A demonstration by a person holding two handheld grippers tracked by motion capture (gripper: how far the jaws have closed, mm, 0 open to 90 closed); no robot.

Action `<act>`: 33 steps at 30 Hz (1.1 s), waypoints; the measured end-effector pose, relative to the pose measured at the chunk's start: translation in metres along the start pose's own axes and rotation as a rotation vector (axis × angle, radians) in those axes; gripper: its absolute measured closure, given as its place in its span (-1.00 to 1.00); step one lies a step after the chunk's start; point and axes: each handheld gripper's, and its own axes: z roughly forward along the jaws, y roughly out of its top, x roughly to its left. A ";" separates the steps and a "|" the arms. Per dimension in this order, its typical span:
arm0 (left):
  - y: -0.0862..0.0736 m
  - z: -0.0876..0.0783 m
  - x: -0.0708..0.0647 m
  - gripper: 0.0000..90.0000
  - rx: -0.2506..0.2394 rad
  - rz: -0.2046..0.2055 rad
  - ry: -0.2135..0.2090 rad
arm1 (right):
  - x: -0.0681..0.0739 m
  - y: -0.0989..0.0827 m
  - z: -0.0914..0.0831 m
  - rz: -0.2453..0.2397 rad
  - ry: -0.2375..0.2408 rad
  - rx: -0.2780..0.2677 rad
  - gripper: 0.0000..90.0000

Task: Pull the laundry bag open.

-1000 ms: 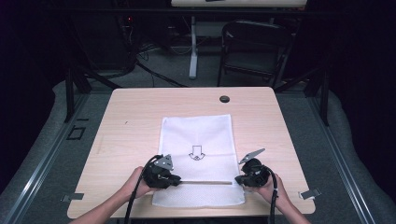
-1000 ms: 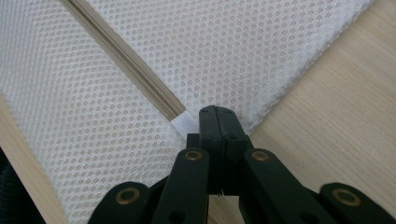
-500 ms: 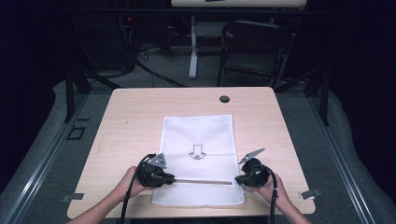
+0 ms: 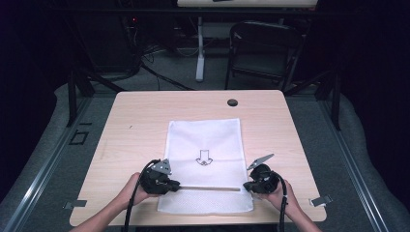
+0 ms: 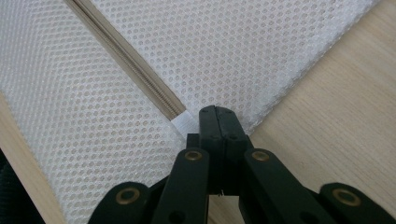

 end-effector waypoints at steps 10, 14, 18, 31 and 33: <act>-0.023 -0.021 0.010 0.82 0.012 -0.064 0.069 | -0.001 0.000 0.000 -0.002 -0.001 0.012 1.00; -0.036 -0.030 0.014 0.82 0.023 -0.105 0.105 | -0.001 0.001 -0.001 -0.001 -0.001 0.014 1.00; -0.047 -0.039 0.016 0.82 0.009 -0.145 0.115 | -0.001 0.001 -0.001 -0.001 0.000 0.013 1.00; -0.044 -0.044 0.018 0.52 -0.023 -0.182 0.101 | 0.001 0.000 -0.002 -0.027 0.008 -0.008 0.65; -0.043 -0.047 0.019 0.22 -0.035 -0.206 0.111 | 0.003 0.003 -0.005 -0.027 0.019 -0.003 0.49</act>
